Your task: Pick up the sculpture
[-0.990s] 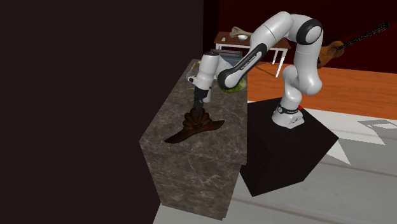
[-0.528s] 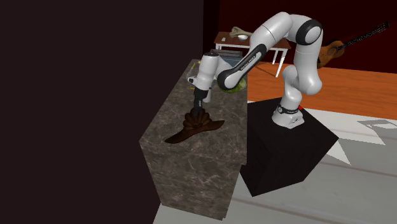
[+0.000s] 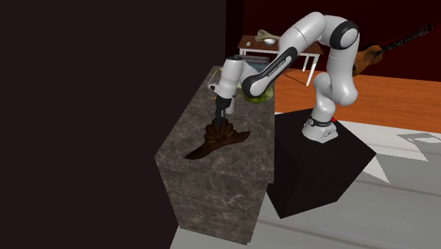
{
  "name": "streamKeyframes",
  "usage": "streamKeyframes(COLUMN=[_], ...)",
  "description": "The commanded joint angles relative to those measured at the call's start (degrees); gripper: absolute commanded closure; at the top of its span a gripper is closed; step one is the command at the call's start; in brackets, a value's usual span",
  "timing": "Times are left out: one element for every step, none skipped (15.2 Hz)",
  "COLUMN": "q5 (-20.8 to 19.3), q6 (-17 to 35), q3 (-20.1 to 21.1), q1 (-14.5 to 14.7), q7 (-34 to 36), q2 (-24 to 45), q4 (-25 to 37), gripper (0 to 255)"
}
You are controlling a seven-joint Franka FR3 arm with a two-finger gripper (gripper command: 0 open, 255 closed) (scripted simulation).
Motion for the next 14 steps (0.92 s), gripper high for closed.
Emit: streamKeyframes(q5=[-0.26, -0.41, -0.55, -0.69, -0.83, -0.96, -1.08, -1.21, -1.33, -1.44, -1.55, -1.66, -1.68, -1.68], q6=[-1.37, -2.06, -2.74, -3.43, -4.13, -4.82, -5.52, -6.21, -6.92, -7.62, -8.32, -9.03, -9.14, -9.14], q3=[-0.1, -0.15, -0.19, -0.23, -0.27, -0.3, -0.33, -0.36, -0.39, -0.41, -0.44, -0.46, -0.46, -0.46], q1=[0.01, 0.03, 0.05, 0.06, 0.08, 0.09, 0.11, 0.12, 0.13, 0.14, 0.14, 0.15, 0.15, 0.15], q7=[0.21, 0.36, 0.49, 0.63, 0.76, 0.89, 1.02, 1.14, 1.26, 1.38, 1.49, 1.6, 1.62, 1.62], q2=[-0.75, -1.15, -1.54, -1.92, -2.29, -2.64, -2.99, -3.33, -3.66, -3.98, -4.28, -4.58, -4.63, -4.63], q4=[0.73, 1.02, 1.32, 1.64, 1.97, 2.31, 2.66, 3.03, 3.41, 3.8, 4.2, 4.62, 4.67, 4.68], gripper=[255, 255, 255, 255, 255, 255, 255, 255, 255, 255, 255, 255, 255, 255])
